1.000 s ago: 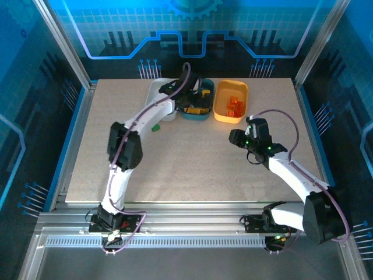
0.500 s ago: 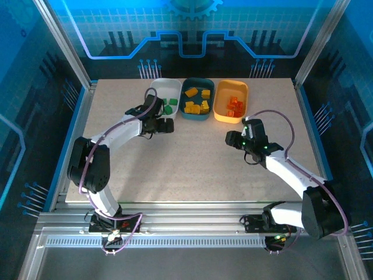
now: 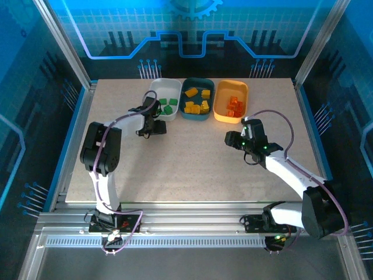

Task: Sort the legos into containers by color

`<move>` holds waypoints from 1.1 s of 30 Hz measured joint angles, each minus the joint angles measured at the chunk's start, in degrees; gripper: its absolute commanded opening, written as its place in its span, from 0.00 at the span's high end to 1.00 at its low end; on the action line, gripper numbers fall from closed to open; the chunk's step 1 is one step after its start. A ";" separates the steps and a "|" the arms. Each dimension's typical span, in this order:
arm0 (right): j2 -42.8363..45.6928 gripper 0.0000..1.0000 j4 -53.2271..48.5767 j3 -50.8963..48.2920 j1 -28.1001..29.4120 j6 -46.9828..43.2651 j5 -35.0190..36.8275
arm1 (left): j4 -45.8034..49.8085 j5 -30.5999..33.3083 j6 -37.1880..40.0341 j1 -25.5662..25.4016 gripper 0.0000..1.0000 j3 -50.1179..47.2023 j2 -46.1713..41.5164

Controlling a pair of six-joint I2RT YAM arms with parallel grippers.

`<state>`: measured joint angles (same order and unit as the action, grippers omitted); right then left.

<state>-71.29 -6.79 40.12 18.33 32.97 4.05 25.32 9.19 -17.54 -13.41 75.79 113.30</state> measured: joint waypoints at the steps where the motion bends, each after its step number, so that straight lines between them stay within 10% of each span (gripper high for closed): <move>1: 0.00 0.41 0.00 0.00 0.04 -0.04 0.00 | -0.33 -0.02 0.13 0.13 0.23 0.28 0.57; 20: -0.72 0.46 0.00 0.07 0.11 -0.61 0.02 | -0.81 -1.11 1.25 0.72 0.65 5.22 4.37; 33: -1.79 0.47 0.26 0.15 0.92 -0.66 0.22 | 2.16 -3.10 -0.52 -1.99 0.66 8.26 -9.09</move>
<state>-73.08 -6.52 40.27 19.25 32.32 4.27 27.49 6.09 -18.06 -15.40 84.05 104.20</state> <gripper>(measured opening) 0.527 0.386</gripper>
